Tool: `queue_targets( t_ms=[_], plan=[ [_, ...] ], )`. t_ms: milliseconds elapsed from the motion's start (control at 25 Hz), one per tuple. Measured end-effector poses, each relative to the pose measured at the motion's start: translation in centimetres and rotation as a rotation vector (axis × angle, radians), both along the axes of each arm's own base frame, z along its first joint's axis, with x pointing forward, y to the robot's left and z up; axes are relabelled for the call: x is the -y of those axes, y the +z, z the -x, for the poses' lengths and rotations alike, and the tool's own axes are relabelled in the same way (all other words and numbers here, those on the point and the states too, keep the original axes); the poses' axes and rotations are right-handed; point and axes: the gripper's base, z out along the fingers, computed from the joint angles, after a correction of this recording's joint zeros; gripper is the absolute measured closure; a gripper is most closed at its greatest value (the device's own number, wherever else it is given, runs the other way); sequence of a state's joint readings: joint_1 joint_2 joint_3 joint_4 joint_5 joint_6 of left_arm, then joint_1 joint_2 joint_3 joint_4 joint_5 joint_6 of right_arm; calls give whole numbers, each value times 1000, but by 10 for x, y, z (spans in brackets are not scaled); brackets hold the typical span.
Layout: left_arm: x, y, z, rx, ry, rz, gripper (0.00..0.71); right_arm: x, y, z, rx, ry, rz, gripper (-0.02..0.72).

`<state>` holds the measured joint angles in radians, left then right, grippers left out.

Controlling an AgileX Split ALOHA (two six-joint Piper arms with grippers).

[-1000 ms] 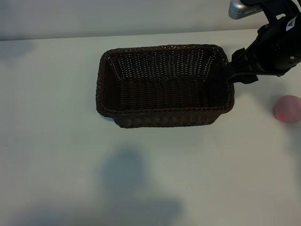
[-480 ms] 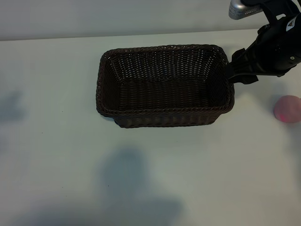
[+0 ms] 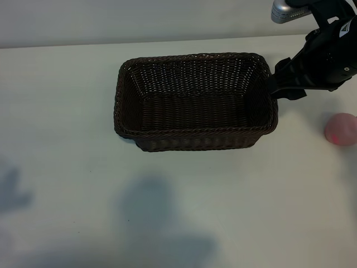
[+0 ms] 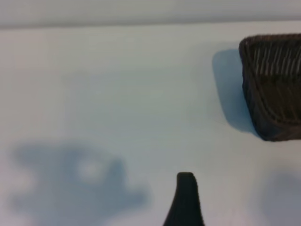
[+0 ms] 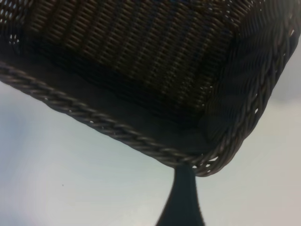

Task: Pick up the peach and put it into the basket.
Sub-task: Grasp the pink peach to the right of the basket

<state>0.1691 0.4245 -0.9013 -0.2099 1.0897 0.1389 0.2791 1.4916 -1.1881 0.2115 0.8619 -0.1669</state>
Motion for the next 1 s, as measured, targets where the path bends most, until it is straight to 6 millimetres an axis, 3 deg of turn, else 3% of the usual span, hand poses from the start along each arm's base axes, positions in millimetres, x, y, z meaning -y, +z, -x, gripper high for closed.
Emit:
queue_targets(
  t_ms=[320,560,1000],
  plan=[
    [1,-51,31,-24,-11,-23,114,0,0,0,0,0,0,116],
    [-2,-61,53,38,35,-48,114,0,0,0,0,1,0,116],
    [-2,-76,53,3,36,-42,114,0,0,0,0,1,0,116]
  ],
)
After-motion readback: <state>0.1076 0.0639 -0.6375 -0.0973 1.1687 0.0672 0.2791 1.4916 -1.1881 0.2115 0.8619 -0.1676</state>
